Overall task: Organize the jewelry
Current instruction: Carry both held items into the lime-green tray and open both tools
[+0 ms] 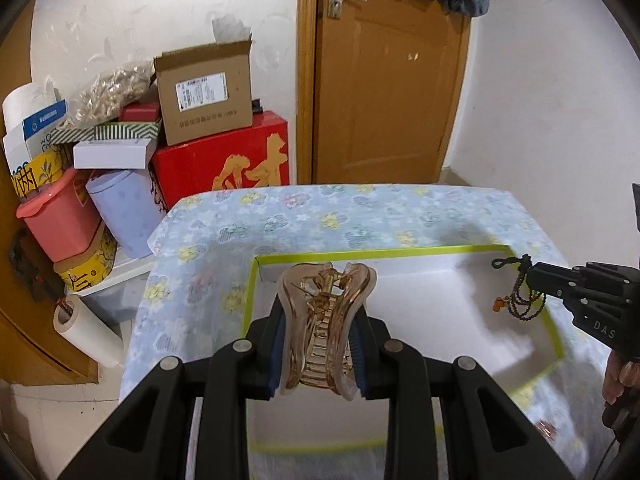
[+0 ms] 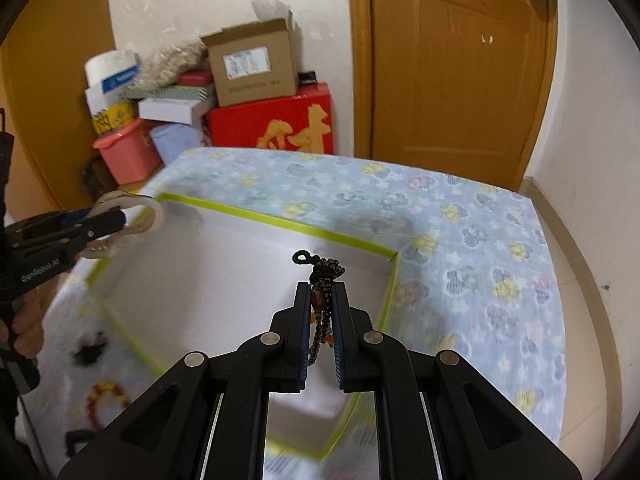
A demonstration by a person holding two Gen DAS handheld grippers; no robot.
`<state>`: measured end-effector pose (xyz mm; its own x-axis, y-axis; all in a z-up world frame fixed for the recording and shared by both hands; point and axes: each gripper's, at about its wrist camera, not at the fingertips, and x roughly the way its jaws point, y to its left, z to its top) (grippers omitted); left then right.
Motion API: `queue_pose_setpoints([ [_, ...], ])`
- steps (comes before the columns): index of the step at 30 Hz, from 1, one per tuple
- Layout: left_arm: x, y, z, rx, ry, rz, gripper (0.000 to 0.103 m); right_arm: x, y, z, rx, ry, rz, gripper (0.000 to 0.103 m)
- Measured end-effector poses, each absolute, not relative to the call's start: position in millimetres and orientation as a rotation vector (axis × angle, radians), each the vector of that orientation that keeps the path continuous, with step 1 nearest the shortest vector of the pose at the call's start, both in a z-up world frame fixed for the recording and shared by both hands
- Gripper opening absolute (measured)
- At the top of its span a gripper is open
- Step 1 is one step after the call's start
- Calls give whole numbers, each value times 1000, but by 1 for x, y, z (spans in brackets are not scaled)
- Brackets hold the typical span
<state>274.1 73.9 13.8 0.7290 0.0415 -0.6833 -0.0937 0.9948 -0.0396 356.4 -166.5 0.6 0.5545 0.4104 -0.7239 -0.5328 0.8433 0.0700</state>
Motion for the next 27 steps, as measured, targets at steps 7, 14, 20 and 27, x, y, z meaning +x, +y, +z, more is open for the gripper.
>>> queue_pose_setpoints([
  [7,297,81,-9,-61,793,119,29,380,-161,-14,-200,822,517,10],
  [14,304,81,-24,-51,831,131,29,388,-161,-25,-218,857,488,12],
  [20,302,79,-23,-47,832,115,42,383,-165,-20,-204,841,488,25],
  [27,285,76,-6,-61,784,81,52,366,-164,-7,-213,807,491,42],
])
